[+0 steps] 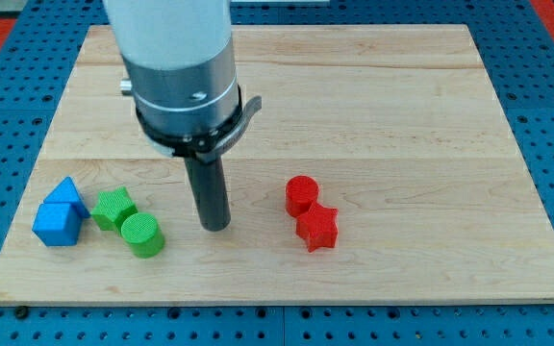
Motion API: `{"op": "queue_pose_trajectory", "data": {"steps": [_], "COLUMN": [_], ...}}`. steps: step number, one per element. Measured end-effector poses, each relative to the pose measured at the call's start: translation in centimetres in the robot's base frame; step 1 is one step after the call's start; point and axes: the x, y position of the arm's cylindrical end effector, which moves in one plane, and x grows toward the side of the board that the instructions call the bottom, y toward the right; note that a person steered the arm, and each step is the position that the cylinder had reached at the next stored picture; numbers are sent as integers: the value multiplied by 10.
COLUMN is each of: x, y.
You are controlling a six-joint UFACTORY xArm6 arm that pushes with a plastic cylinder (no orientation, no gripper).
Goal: Move the green blocks close to the blue blocks
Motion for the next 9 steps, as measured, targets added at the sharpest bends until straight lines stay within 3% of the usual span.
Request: {"op": "queue_pose_trajectory", "data": {"steps": [6,9], "x": [13,3], "y": [-80,-53]}}
